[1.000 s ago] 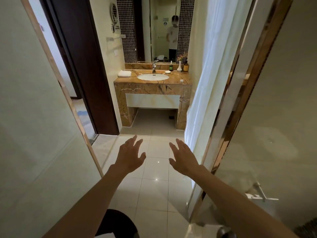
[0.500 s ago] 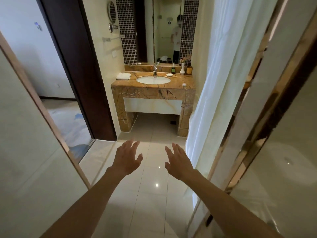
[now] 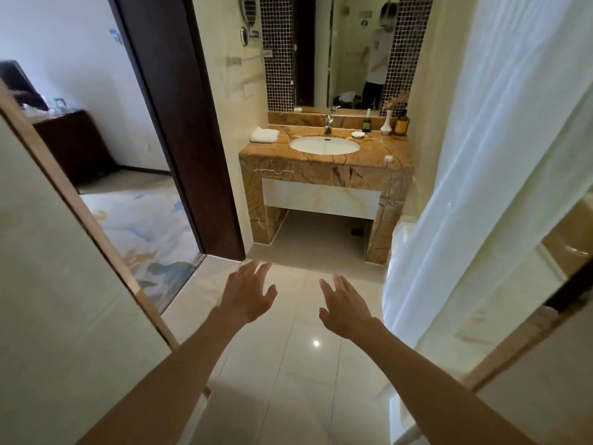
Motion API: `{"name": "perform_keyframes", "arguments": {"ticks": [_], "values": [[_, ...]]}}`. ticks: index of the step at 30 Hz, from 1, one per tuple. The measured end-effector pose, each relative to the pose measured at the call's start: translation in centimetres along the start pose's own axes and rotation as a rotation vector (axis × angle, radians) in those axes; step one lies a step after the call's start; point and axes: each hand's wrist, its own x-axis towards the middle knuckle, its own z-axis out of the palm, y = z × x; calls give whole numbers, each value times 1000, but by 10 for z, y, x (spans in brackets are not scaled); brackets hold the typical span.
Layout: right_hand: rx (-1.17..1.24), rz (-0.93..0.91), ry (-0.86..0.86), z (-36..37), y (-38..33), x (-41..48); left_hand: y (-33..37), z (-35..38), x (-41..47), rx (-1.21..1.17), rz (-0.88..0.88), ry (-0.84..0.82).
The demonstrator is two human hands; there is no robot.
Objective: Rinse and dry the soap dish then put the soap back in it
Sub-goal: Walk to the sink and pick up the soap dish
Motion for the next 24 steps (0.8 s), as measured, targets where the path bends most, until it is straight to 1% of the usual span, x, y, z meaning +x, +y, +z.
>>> {"name": "perform_keyframes", "arguments": {"ticks": [9, 12, 15, 19, 22, 24], "values": [[-29, 67, 59, -26, 16, 108, -27, -1, 126, -54, 122, 20], [-30, 90, 99, -35, 19, 137, -33, 4, 160, -60, 117, 37], [-17, 114, 99, -37, 26, 158, -30, 12, 190, -85, 118, 49], [-16, 137, 84, -31, 45, 192, -27, 23, 240, -127, 144, 29], [-7, 148, 64, -27, 61, 221, -28, 35, 277, -136, 135, 11], [17, 151, 78, -29, 72, 245, -28, 40, 302, -128, 127, 4]]}}
